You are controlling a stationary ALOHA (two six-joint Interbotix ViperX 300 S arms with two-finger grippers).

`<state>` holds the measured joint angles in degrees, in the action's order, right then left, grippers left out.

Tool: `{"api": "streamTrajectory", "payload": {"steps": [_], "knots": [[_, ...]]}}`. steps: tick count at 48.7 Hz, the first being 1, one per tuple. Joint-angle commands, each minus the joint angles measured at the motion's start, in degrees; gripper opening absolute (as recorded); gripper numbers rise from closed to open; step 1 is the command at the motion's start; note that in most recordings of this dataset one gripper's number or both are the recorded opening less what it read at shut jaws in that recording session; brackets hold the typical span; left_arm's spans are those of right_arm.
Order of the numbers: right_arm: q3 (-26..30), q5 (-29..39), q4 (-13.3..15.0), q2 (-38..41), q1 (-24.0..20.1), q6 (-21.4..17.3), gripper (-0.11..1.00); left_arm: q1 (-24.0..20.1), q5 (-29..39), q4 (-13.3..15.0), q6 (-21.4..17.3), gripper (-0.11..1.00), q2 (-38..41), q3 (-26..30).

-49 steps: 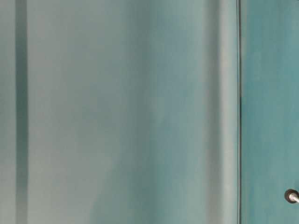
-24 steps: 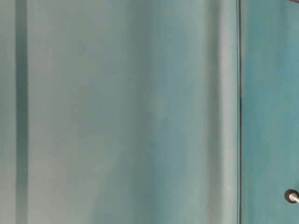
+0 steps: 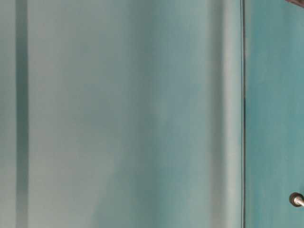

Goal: Insert the USB cable into the female connector supported by the left arm.
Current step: 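Lower the right gripper over the USB plug and close on it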

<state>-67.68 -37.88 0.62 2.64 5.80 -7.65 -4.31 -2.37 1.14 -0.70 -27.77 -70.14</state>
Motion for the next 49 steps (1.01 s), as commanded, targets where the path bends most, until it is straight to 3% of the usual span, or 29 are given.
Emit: {"api": "streamTrajectory", "payload": {"steps": [1,18,49], "knots": [[0.00,-0.53,0.09,-0.35,-0.70,0.18,0.63,-0.18,-0.18,0.09,0.70,0.79,0.70,1.32],[-1.32,0.53,0.09,-0.44,-2.46,0.26,0.46,-0.18,-3.16,0.09,0.70,0.79,5.80,4.04],[-0.18,2.37,0.09,0.97,-0.97,0.62,0.46,-0.18,-4.22,0.09,0.70,0.79,7.73,4.39]]}}
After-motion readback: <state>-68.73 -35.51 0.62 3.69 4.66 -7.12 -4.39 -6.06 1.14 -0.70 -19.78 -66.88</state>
